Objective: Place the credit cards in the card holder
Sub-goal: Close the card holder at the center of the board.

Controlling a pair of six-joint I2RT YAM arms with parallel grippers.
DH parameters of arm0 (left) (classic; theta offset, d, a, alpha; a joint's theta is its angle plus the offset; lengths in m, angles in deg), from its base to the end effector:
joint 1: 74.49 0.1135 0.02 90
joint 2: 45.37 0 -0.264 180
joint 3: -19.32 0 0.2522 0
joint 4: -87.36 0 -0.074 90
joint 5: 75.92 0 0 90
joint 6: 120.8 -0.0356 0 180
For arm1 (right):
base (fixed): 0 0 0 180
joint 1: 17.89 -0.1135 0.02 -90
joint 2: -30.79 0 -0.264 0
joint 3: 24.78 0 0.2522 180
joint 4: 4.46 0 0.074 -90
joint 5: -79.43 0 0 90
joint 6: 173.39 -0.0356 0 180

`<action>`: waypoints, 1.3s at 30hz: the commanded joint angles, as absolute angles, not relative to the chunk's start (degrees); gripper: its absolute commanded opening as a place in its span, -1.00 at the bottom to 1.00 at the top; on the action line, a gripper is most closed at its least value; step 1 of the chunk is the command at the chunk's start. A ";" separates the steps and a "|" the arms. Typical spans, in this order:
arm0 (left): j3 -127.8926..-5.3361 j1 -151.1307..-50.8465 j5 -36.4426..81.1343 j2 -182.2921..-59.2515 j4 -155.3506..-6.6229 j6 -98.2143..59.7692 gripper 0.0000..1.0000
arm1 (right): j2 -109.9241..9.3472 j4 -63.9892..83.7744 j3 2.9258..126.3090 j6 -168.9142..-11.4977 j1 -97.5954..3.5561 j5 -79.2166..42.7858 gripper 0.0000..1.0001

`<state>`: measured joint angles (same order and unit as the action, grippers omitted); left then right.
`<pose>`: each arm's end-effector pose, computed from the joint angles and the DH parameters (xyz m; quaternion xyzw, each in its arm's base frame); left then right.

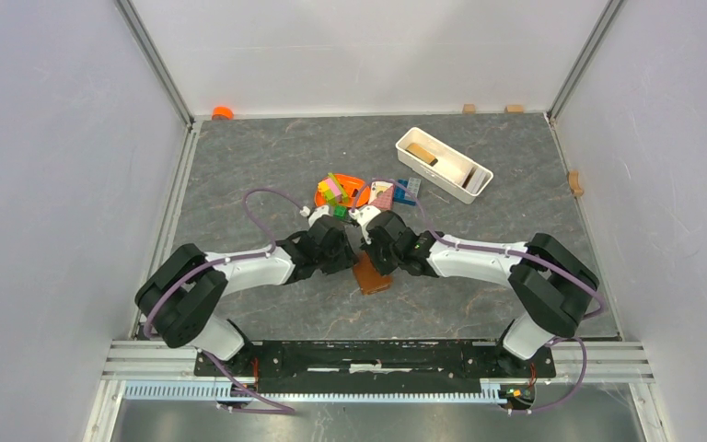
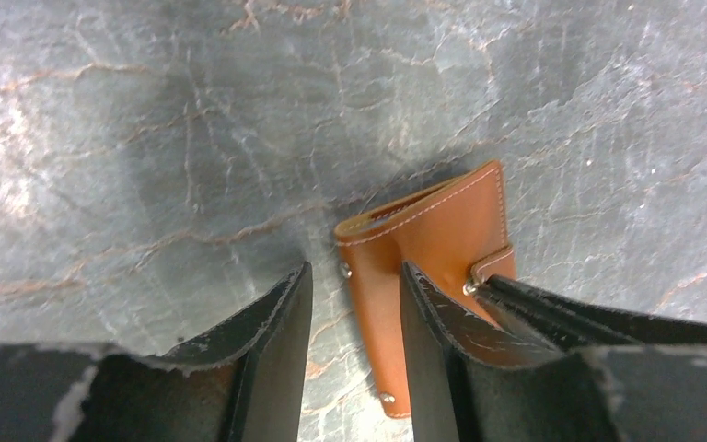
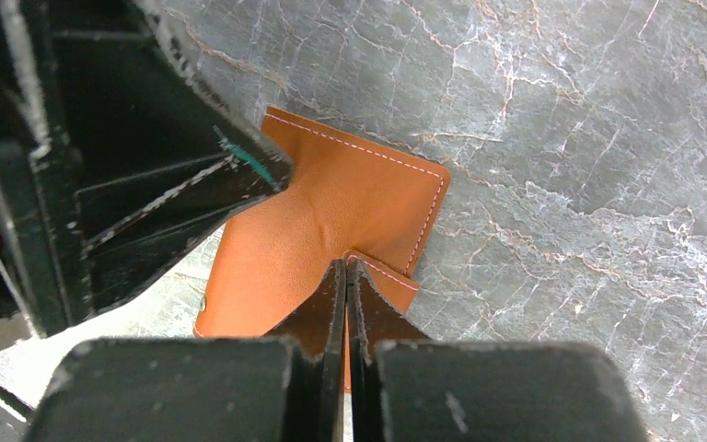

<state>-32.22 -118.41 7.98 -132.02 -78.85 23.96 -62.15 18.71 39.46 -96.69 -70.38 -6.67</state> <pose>0.2063 -0.1934 0.1496 -0.1069 0.9291 -0.2334 0.2662 0.1982 0.2543 0.1699 -0.3063 0.8936 0.1503 0.2916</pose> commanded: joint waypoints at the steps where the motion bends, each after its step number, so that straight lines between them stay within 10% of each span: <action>1: -33.36 -120.27 4.29 -128.53 -72.63 23.41 -0.05 | -62.14 19.49 37.20 -97.84 -71.12 -8.14 -1.00; 39: -31.30 -123.80 2.80 -134.44 -77.15 28.08 -0.33 | -63.33 19.40 31.17 -103.67 -78.59 -1.68 -1.00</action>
